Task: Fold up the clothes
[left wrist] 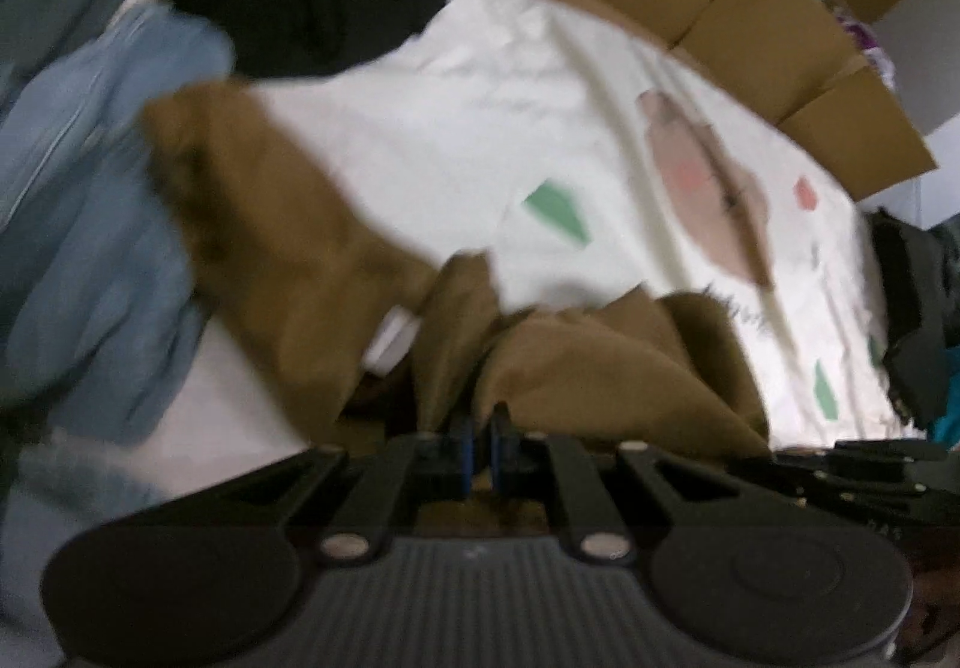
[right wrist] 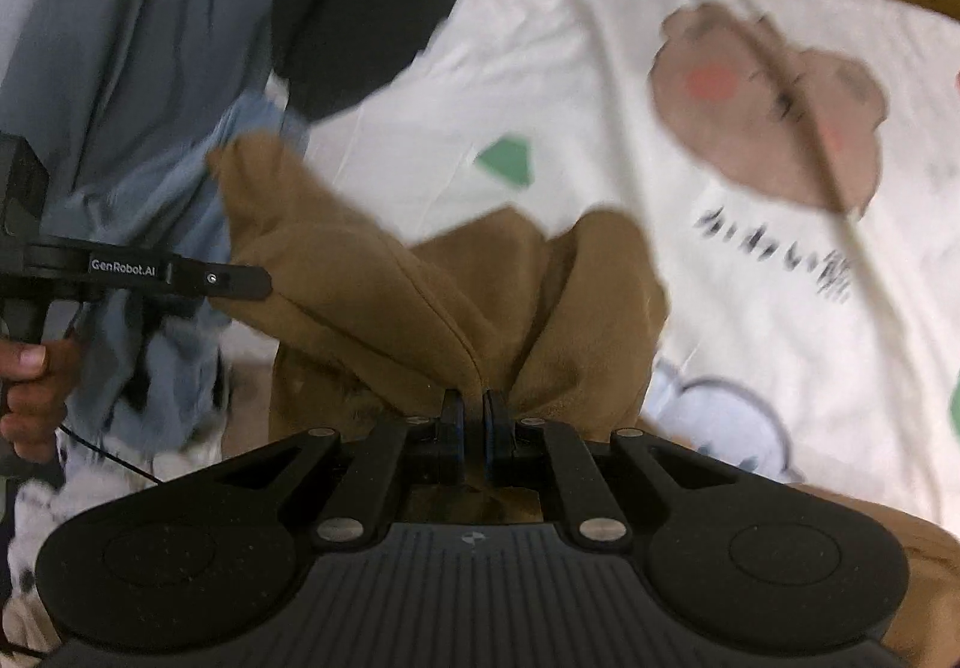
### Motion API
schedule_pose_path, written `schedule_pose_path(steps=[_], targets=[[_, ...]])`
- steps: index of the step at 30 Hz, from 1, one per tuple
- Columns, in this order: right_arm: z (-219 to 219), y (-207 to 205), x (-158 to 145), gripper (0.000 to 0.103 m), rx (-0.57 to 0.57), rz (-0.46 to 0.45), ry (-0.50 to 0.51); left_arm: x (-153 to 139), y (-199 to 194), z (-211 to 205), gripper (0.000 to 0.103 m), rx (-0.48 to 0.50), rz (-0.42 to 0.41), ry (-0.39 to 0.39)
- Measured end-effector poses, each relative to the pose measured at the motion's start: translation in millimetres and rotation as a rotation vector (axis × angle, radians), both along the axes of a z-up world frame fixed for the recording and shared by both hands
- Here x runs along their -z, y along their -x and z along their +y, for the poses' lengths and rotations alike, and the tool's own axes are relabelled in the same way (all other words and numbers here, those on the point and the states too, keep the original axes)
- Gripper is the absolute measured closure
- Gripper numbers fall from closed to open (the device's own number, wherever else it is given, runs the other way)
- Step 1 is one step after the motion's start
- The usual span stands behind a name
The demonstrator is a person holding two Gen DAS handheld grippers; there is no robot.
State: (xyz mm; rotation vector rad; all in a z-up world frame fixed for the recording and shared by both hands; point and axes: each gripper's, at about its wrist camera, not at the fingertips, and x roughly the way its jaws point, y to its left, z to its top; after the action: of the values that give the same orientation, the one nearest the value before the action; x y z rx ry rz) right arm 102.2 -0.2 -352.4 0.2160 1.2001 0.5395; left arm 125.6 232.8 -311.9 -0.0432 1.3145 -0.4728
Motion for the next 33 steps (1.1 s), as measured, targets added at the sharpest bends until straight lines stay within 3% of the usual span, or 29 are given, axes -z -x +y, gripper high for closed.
schedule_pose_path(steps=[4,9,10,12,16,18,22,25,29,33], targets=[[3.1,3.8,5.0,0.093,-0.008,0.043,0.001,9.0,14.2,13.4,0.097,-0.009,0.04,-0.029],[-5.6,-6.8,-2.3,0.079,0.002,0.044,-0.024,16.7,24.4,22.5,0.094,-0.005,0.078,-0.063],[-7.1,-9.2,-3.6,0.077,0.007,0.04,-0.027,15.4,25.5,23.0,0.093,-0.007,0.08,-0.066],[-13.3,-14.3,-7.8,0.063,0.031,0.033,-0.033,11.7,27.1,28.0,0.093,-0.014,0.079,-0.081],[-33.8,-28.2,-12.6,0.06,0.106,0.02,-0.073,0.4,24.9,37.0,0.093,-0.046,0.076,-0.064],[-44.0,-35.3,-14.5,0.055,0.144,0.014,-0.091,-6.8,20.8,37.9,0.093,-0.054,0.063,-0.053],[-61.5,-56.1,3.8,0.055,0.227,0.02,-0.02,-18.6,6.3,22.4,0.085,-0.043,0.011,-0.004],[-69.3,-67.4,22.7,0.055,0.255,0.067,-0.027,-24.4,-6.5,1.2,0.077,-0.002,-0.024,0.03],[-73.6,-76.2,40.0,0.055,0.269,0.1,-0.031,-26.9,-22.7,-23.7,0.077,0.004,-0.041,0.041],[-69.8,-75.7,49.7,0.055,0.263,0.124,-0.034,-18.8,-35.5,-45.3,0.07,0.04,-0.045,0.056]])
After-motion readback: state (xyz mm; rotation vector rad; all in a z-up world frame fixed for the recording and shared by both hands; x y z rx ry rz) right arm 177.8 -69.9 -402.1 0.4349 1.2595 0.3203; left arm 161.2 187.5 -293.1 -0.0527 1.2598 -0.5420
